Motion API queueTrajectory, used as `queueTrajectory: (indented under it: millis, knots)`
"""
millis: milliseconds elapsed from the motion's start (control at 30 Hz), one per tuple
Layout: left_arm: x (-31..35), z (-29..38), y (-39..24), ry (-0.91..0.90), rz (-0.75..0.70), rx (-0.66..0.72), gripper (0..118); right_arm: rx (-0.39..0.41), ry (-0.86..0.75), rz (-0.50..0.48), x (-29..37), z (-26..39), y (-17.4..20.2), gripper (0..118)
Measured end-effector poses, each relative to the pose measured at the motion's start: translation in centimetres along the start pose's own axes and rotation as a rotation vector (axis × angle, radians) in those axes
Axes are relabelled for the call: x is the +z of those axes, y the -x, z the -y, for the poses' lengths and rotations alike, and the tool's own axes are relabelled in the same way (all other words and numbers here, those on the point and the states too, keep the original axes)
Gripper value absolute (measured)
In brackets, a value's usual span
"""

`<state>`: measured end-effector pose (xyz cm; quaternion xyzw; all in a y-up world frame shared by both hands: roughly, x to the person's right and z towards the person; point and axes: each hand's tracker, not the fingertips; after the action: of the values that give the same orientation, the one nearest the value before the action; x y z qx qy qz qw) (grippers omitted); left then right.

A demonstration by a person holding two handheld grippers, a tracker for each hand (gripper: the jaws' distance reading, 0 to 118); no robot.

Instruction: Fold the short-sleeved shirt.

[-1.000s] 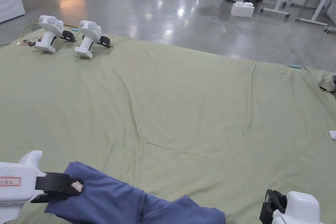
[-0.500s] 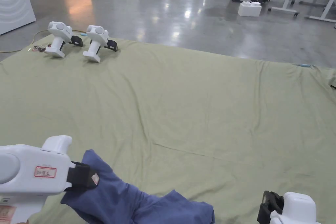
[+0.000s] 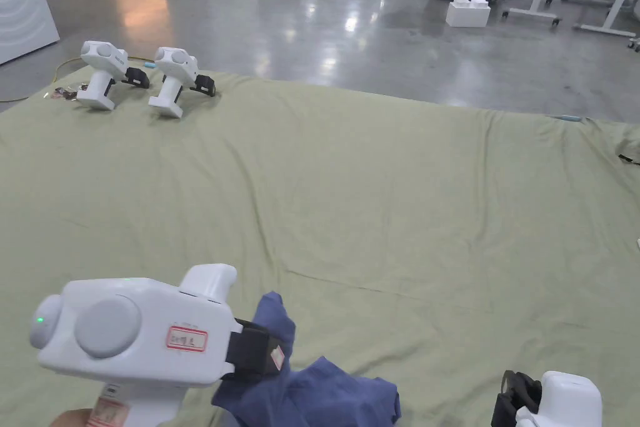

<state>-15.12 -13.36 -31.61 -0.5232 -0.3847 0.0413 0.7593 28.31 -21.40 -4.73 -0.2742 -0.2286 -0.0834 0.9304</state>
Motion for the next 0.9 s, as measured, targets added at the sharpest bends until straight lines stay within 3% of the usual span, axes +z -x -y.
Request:
queueTrajectory:
  millis: [367,600,633,700,733,767,900]
  knots:
    - [-11.3,1.1,-6.3,0.135,-0.075,-0.064,17,-0.007,0.009,0.016,0.9,0.8,-1.1,12]
    - [-14.5,1.7,-9.3,0.159,-0.184,-0.12,20,-0.015,0.025,0.035,1.1,1.2,-2.0,12]
    - [-14.5,1.6,-9.1,0.159,-0.176,-0.115,31,-0.016,0.028,0.035,1.1,1.2,-2.0,12]
    - [-14.7,2.1,-8.2,0.157,-0.081,-0.062,64,-0.018,0.031,0.034,1.1,1.3,-2.1,12]
    - [-14.6,2.3,-7.8,0.155,-0.031,-0.036,70,-0.018,0.033,0.034,1.1,1.3,-2.1,12]
    - [-14.6,2.7,-7.6,0.15,0.021,-0.009,71,-0.017,0.033,0.034,1.1,1.3,-2.1,12]
    - [-10.3,1.4,-7.1,0.091,-0.031,-0.047,70,-0.016,0.035,0.029,1.0,1.3,-2.1,12]
